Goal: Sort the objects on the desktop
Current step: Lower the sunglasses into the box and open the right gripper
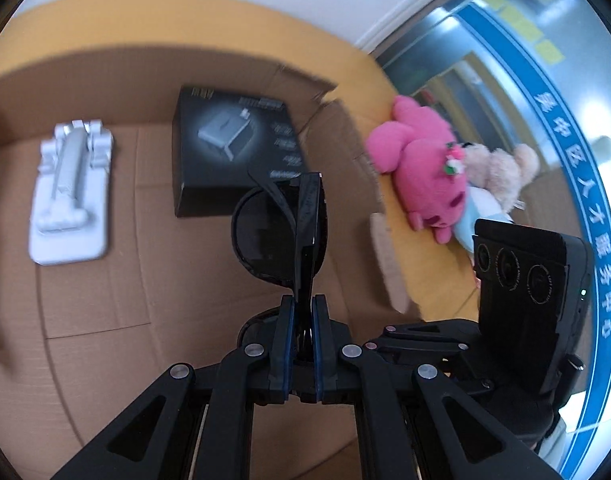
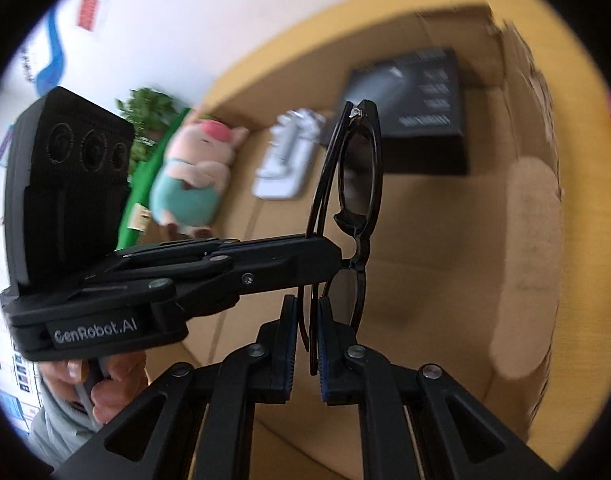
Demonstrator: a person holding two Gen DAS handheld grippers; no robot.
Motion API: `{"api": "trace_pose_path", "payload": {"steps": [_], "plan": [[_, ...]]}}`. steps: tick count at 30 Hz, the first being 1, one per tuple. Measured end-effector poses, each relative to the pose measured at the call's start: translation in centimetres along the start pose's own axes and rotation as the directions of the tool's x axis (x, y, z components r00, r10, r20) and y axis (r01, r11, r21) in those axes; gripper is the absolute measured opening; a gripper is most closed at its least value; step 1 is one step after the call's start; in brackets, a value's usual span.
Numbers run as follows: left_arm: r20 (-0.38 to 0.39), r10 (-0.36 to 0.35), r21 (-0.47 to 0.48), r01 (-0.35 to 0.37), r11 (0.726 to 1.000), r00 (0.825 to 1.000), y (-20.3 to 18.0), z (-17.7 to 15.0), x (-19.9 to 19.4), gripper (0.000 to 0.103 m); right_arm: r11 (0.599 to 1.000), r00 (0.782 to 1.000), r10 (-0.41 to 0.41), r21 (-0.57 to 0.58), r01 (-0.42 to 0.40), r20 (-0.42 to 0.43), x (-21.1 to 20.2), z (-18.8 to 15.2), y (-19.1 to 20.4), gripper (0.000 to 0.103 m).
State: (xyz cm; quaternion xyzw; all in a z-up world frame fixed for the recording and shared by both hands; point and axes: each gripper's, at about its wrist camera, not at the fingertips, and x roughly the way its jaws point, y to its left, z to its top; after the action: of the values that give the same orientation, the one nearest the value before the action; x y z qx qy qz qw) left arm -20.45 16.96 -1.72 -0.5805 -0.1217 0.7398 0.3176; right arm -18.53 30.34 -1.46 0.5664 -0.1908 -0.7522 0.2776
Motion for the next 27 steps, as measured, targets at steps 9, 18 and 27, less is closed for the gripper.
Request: {"api": "trace_pose_path", "payload": {"steps": [9,18,27], "plan": [[-0.026,0.025,-0.060,-0.026,0.998,0.999,-0.1,0.6,2.3,0.005,0.984,0.980,-0.178,0.001,0.178,-0.092,2.0,1.4,0.1,0.010],[-0.065,0.004,-0.121,-0.012,0.993,0.998,-0.4,-0.4,3.5,0.005,0.961,0.955,-0.276,-0.036,0.274,-0.109,0.8,-0.4,0.2,0.012],[-0.066,-0.016,-0.133,0.007,0.991,0.998,-1.0,-0.6,4.1,0.005,0.949,0.945,-0.314,-0.033,0.313,-0.095,-0.1,-0.9,0.5,0.013]]}}
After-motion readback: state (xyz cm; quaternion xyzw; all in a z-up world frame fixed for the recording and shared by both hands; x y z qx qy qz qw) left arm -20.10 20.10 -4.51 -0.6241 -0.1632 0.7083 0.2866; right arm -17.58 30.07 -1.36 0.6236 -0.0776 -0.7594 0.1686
